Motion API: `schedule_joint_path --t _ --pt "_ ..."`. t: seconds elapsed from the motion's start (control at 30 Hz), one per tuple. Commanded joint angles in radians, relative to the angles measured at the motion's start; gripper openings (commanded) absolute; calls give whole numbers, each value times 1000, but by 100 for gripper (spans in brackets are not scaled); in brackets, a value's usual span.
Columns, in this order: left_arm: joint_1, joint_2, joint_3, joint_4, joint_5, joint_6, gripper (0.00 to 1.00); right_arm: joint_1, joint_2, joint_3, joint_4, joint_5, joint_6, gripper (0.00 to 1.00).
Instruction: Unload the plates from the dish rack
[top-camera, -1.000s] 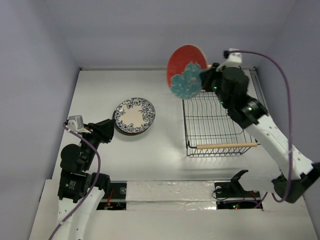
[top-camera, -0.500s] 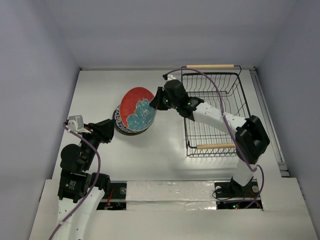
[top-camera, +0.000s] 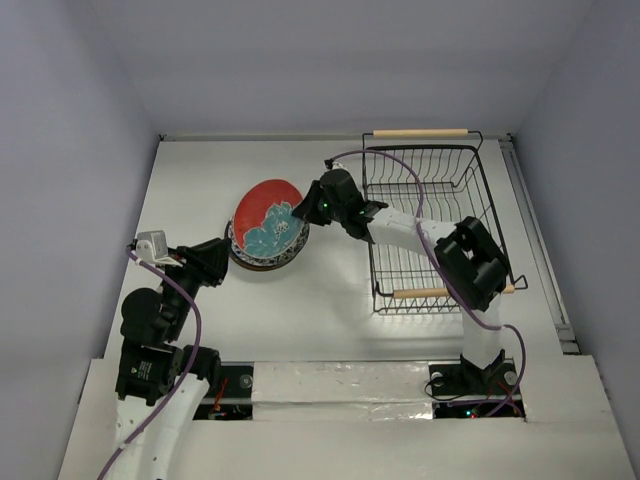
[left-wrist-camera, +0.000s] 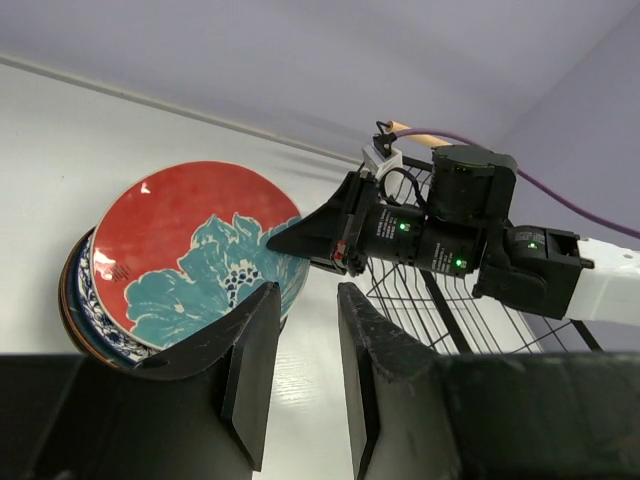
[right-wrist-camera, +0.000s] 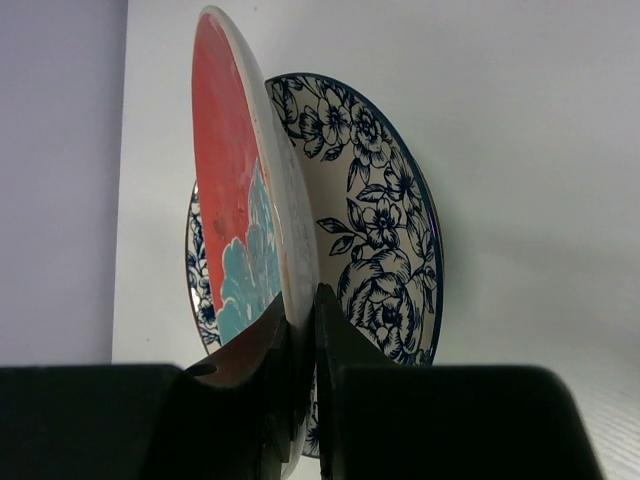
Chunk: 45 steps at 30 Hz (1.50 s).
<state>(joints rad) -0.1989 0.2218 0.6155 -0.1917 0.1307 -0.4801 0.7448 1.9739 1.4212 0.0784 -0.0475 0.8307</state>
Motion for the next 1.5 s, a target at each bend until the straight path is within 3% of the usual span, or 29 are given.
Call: schedule_joint_path --t 0.0,0.13,0.2,0.47,0.73,0.97,1.07,1.17,1.23,1.27,1.3,1.33,1.37,1.43,1.47 --pt "7 -2 10 44 15 6 27 7 -40 15 259 -51 87 0" --pt "7 -1 10 44 17 6 27 7 -40 -22 255 -40 102 7" --pt "7 -1 12 44 15 6 27 7 -29 -21 227 -55 78 16" --pt "7 -2 10 44 14 5 27 27 -12 2 34 -40 -76 38" --pt "7 -1 12 43 10 6 27 108 -3 145 -254 195 -246 62" --pt "7 -6 13 35 1 6 27 152 13 229 -440 313 -367 98" --pt "7 -9 13 35 0 5 27 153 -4 228 -460 376 -384 99" --pt "7 -7 13 37 0 5 27 153 -17 214 -457 431 -393 95" --pt "7 -7 13 37 -2 5 27 153 -12 232 -456 446 -397 83" --pt "7 -7 15 35 -2 5 27 153 -15 235 -454 448 -392 75" --pt "7 -7 15 35 -3 5 27 153 -24 232 -447 454 -389 54" --pt "7 -7 15 35 -3 5 27 153 -39 222 -428 451 -387 41" --pt "7 -6 15 35 -3 5 27 153 -88 178 -375 443 -386 18" --pt "7 -6 15 34 -5 5 27 153 -148 131 -323 423 -387 2" --pt "7 -6 15 35 -3 5 27 153 -215 89 -283 417 -395 0"
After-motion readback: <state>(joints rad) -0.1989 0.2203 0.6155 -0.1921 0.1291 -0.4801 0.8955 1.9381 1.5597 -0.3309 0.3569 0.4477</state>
